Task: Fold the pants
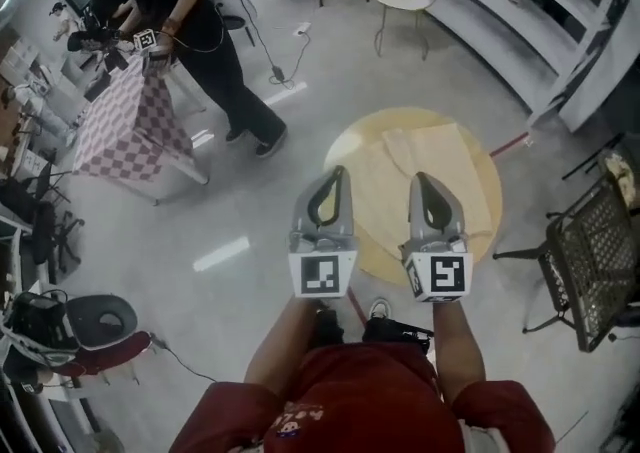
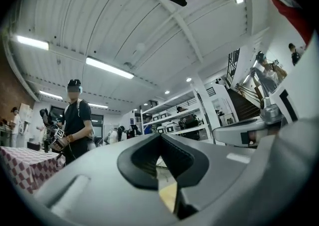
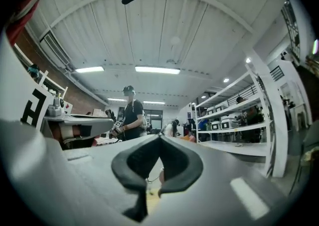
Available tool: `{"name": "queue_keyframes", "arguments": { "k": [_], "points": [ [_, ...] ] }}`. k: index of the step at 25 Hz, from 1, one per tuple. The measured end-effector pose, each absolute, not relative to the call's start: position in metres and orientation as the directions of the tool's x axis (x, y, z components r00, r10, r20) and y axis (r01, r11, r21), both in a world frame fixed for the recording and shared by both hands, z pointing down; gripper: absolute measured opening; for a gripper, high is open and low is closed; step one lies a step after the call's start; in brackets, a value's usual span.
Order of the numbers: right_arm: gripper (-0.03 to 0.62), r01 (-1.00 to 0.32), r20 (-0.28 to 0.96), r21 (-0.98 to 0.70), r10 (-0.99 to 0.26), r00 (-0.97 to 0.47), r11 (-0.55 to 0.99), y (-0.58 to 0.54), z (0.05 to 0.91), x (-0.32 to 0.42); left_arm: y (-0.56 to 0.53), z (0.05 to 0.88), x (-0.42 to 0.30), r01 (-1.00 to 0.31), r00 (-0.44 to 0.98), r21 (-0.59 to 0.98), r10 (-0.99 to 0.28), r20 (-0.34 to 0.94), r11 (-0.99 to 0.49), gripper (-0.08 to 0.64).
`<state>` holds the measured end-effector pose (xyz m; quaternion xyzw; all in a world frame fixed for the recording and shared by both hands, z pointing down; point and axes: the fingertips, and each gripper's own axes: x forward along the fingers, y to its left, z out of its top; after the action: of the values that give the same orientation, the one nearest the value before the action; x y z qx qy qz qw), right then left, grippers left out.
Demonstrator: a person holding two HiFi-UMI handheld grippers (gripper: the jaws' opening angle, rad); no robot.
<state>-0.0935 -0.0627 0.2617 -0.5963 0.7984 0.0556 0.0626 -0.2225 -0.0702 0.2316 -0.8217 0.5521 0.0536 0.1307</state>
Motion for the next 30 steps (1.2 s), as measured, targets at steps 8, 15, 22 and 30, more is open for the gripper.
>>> {"name": "queue_keyframes", "arguments": {
  "k": [8, 15, 22, 30],
  "points": [
    [-0.001, -0.996, -0.122, 0.059, -0.989, -0.078, 0.071, -0.077, 0.27, -0.083, -0.121, 0.237, -0.211, -0.823, 0.566, -0.111, -0.788, -0.243, -0.557, 0.006],
    [-0.001, -0.992, -0.12, 0.085, -0.989, 0.082, -0.092, -0.083, 0.271, -0.1, -0.146, 0.252, -0.221, -0.714, 0.696, -0.111, -0.682, -0.225, -0.692, 0.006],
    [0.0, -0.976, -0.104, 0.085, -0.976, 0.189, -0.198, -0.075, 0.281, -0.113, -0.151, 0.259, -0.229, -0.635, 0.767, -0.137, -0.6, -0.229, -0.76, 0.006],
    [0.0, -0.954, -0.06, 0.086, -0.957, 0.284, -0.289, -0.042, 0.307, -0.113, -0.138, 0.287, -0.241, -0.518, 0.855, -0.322, -0.488, -0.176, -0.792, 0.006]
  ]
}}
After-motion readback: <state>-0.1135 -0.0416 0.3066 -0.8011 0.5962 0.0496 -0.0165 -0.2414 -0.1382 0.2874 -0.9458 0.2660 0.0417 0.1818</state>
